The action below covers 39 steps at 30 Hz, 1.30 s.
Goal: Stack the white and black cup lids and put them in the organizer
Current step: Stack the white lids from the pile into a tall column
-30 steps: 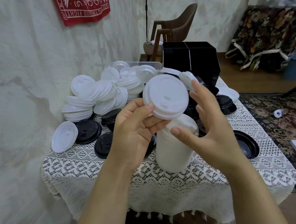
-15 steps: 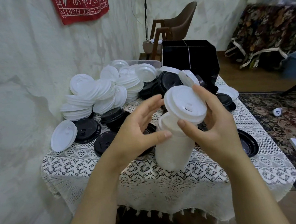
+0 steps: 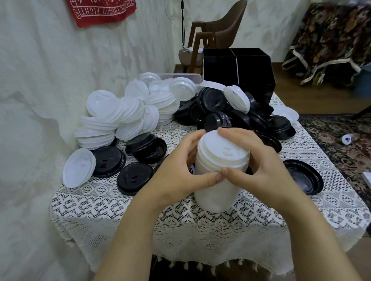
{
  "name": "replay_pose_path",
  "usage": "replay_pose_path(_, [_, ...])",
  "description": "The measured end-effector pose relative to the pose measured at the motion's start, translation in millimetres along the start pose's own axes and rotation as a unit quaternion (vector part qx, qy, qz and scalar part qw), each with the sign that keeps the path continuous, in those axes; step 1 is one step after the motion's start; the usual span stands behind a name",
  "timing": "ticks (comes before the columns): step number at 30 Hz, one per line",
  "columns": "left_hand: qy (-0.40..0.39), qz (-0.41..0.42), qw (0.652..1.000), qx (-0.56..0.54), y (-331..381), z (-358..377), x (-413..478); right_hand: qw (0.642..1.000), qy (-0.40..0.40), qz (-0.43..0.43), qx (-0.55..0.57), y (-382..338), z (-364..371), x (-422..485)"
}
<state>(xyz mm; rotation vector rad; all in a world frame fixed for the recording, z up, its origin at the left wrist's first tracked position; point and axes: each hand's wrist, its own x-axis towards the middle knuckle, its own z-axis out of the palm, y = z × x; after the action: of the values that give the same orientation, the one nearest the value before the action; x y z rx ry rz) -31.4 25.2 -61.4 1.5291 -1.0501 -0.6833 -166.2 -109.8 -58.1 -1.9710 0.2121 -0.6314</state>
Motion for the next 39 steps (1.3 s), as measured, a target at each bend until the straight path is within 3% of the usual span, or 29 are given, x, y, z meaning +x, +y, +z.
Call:
replay_pose_path(10, [-0.038, -0.001, 0.999, -0.036, 0.1, -4.1, -1.3, 0.999, -0.007, 0.034, 0.0, -1.3, 2.6, -3.8])
replay_pose_path(17, [-0.004, 0.002, 0.999, -0.032, 1.7, 2.2, 0.8, 0.999, -0.008, 0.033, -0.007, -4.1, 4.8, -5.3])
replay_pose_path(28, [-0.021, 0.026, 0.999, -0.023, 0.3, -3.7, 3.1, 0.999, 0.046, 0.006, 0.012, -3.5, 19.2, -7.6])
replay_pose_path(32, [0.061, 0.047, 0.996, 0.046, -5.3, -19.2, 6.8, 0.999, 0.042, 0.015, 0.001, -2.9, 18.0, -7.4])
replay_pose_path(34, [0.156, 0.046, 0.975, 0.148, -10.5, -31.6, 11.8, 0.999, 0.04, 0.018, -0.002, -2.8, 17.4, -7.6])
replay_pose_path(36, [0.248, 0.03, 0.924, 0.289, -14.9, -46.2, 16.3, 0.999, 0.04, 0.021, -0.002, -3.0, 16.9, -7.8])
replay_pose_path(39, [0.29, -0.03, 0.854, 0.43, -26.7, -68.1, 20.7, 0.999, 0.035, 0.024, -0.001, -4.3, 16.8, -7.5])
